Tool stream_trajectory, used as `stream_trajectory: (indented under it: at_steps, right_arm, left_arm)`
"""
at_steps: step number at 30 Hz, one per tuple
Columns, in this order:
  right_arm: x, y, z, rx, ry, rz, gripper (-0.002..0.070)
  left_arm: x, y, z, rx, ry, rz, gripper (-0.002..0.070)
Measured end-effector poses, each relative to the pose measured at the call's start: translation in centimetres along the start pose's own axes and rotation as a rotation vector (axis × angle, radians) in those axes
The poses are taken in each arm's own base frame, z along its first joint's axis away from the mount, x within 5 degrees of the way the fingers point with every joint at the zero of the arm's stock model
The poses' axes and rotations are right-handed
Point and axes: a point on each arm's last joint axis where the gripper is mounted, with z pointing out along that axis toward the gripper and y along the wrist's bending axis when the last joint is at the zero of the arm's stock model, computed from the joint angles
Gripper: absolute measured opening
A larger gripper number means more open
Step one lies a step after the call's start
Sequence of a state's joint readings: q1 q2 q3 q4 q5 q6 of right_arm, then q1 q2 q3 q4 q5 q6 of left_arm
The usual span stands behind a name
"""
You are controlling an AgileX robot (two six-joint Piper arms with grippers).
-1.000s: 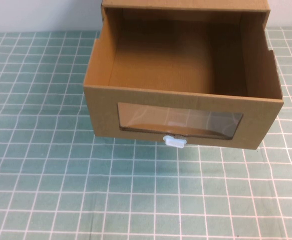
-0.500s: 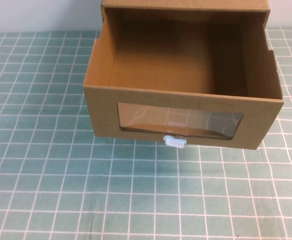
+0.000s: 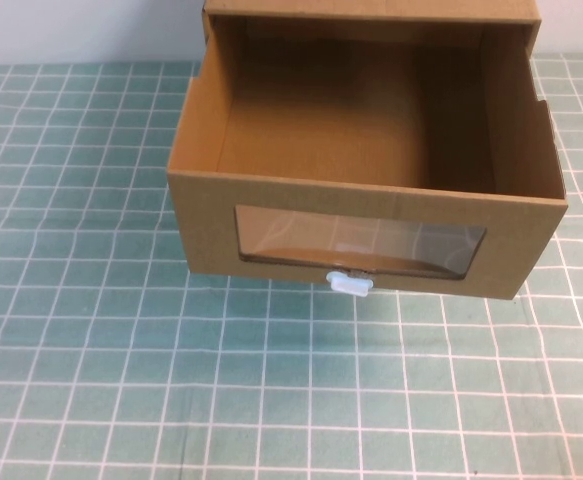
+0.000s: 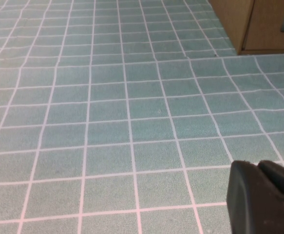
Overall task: Open the shoe box
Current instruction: 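Pull the top drawer of the cardboard box fully open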
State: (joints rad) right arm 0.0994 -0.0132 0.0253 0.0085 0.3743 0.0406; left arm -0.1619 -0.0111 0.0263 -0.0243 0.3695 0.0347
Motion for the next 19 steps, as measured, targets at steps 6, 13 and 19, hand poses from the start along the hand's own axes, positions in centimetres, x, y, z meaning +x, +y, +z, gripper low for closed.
stream_trajectory:
  at_steps: [6,13,19]
  right_arm:
    - [-0.08,0.16,0.00,-0.018,-0.009,0.041,-0.0013]
    - [-0.08,0.17,0.00,-0.019,-0.009,0.044,-0.0013]
    - [-0.08,0.17,0.00,-0.019,-0.009,0.044,-0.0013]
  left_arm:
    - [0.00,0.00,0.00,0.000,0.000,-0.002,-0.0005]
    - [0.00,0.00,0.00,0.000,0.000,-0.002,-0.0005]
    - [0.00,0.00,0.00,0.000,0.000,-0.002,-0.0005]
